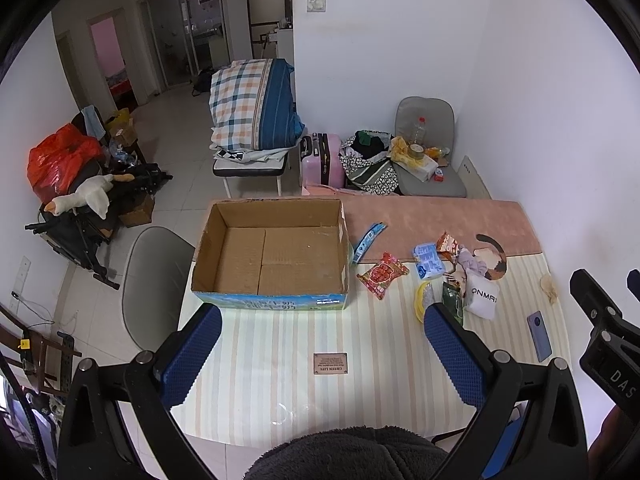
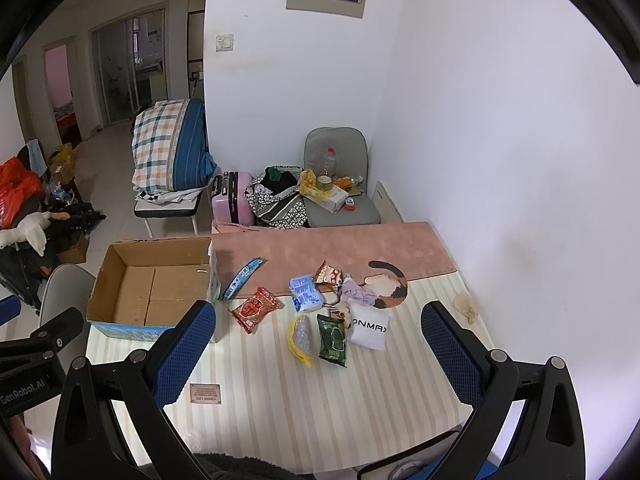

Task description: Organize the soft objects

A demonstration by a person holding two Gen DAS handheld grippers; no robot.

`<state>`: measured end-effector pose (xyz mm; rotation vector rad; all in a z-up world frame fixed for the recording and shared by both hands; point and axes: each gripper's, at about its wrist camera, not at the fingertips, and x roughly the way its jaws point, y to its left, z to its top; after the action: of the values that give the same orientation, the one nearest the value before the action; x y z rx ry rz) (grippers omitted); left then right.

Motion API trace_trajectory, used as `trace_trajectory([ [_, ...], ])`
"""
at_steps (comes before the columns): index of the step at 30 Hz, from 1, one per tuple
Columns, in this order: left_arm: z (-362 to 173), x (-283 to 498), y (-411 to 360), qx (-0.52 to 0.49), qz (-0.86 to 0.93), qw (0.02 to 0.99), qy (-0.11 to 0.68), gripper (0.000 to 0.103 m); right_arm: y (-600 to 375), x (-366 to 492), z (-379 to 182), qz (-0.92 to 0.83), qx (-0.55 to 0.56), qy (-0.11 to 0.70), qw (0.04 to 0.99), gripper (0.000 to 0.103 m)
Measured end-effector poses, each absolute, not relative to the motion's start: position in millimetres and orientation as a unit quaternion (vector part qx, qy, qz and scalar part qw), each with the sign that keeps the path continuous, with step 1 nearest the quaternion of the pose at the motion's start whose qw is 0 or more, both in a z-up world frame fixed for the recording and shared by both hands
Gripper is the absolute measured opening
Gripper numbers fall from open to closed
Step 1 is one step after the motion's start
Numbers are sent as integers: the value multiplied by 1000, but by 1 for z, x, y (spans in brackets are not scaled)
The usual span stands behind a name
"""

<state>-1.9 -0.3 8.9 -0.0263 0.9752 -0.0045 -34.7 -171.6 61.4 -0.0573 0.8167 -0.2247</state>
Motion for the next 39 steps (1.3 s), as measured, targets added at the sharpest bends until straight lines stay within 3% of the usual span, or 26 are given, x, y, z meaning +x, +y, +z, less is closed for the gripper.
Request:
trace_trajectory([
  [27, -2, -3, -2, -8, 1, 879, 477, 103, -178, -41, 44, -92, 4, 417, 904, 103],
  [33, -38, 41, -17, 17, 13, 864, 503, 103, -235, -4, -2, -127, 51, 464, 875, 103],
  [39, -115, 110, -55, 82, 2, 828, 555, 103, -294, 55, -103, -135, 70, 560, 815, 103],
])
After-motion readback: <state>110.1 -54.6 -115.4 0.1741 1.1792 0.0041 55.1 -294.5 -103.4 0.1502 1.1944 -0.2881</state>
